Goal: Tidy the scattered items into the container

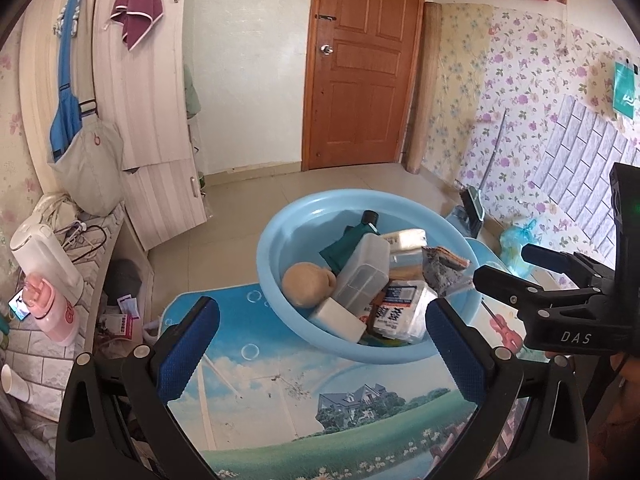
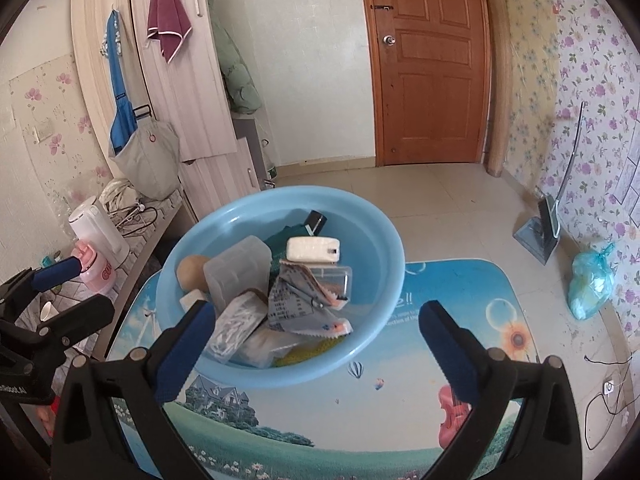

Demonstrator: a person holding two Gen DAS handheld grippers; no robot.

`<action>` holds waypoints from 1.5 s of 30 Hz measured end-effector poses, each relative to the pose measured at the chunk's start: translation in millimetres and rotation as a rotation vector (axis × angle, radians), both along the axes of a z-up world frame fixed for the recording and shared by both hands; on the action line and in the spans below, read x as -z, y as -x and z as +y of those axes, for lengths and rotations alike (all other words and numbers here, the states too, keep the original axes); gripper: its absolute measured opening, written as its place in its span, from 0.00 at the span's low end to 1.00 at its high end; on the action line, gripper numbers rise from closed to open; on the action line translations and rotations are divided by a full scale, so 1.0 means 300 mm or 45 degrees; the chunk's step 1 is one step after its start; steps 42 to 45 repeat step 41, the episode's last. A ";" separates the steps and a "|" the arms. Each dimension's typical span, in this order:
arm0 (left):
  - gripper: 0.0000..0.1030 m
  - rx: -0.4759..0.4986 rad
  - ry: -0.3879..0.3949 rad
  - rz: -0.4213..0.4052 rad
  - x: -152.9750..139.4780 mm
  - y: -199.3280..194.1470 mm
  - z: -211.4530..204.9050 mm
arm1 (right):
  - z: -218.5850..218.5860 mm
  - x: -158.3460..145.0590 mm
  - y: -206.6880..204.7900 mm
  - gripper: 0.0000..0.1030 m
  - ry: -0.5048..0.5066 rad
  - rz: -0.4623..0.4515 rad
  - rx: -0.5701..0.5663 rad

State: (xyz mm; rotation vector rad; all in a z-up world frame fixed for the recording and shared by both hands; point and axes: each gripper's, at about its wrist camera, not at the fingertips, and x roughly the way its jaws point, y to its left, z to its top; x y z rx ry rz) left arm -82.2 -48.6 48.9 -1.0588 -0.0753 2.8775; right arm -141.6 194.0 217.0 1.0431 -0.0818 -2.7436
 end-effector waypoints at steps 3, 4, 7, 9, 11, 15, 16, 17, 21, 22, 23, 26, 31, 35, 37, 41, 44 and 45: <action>1.00 0.029 -0.005 -0.002 0.003 -0.010 0.014 | 0.007 0.000 -0.016 1.00 0.010 -0.012 0.009; 1.00 0.040 -0.009 -0.001 0.004 -0.014 0.019 | 0.011 0.000 -0.021 1.00 0.015 -0.015 0.011; 1.00 0.096 -0.041 0.025 0.003 -0.041 0.036 | 0.018 -0.001 -0.037 1.00 0.014 -0.023 0.024; 1.00 0.089 -0.020 0.043 -0.001 -0.057 0.049 | 0.023 -0.001 -0.053 1.00 0.015 -0.025 0.034; 1.00 0.080 0.001 0.046 0.000 -0.075 0.059 | 0.025 0.001 -0.075 1.00 0.018 -0.033 0.035; 1.00 0.057 -0.019 0.033 0.005 -0.098 0.053 | 0.022 0.001 -0.114 1.00 0.008 -0.028 0.028; 1.00 0.045 -0.018 0.044 0.003 -0.109 0.051 | 0.019 -0.001 -0.129 1.00 0.003 -0.023 0.026; 1.00 0.038 -0.014 0.052 0.001 -0.118 0.049 | 0.017 -0.001 -0.135 1.00 0.001 -0.021 0.025; 1.00 0.025 0.003 0.065 -0.002 -0.152 0.051 | 0.011 0.001 -0.179 1.00 0.001 -0.013 0.018; 1.00 0.025 0.007 0.062 0.001 -0.159 0.054 | 0.009 0.003 -0.186 1.00 0.001 -0.013 0.015; 1.00 0.025 0.010 0.060 0.004 -0.167 0.056 | 0.007 0.007 -0.197 1.00 0.000 -0.013 0.013; 1.00 0.040 0.011 0.054 0.015 -0.190 0.064 | 0.004 0.018 -0.225 1.00 -0.007 -0.015 0.005; 1.00 0.058 0.075 0.063 0.035 -0.234 0.094 | 0.003 0.038 -0.264 1.00 -0.013 -0.020 0.004; 1.00 0.054 0.057 0.070 0.053 -0.268 0.102 | 0.019 0.061 -0.298 1.00 -0.018 -0.028 0.013; 1.00 0.050 0.057 0.085 0.061 -0.282 0.104 | 0.032 0.075 -0.316 1.00 -0.022 -0.035 0.022; 1.00 0.048 0.062 0.080 0.079 -0.299 0.116 | 0.064 0.097 -0.338 1.00 -0.023 -0.049 0.043; 1.00 0.048 0.062 0.080 0.079 -0.299 0.116 | 0.064 0.097 -0.338 1.00 -0.023 -0.049 0.043; 1.00 0.048 0.062 0.080 0.079 -0.299 0.116 | 0.064 0.097 -0.338 1.00 -0.023 -0.049 0.043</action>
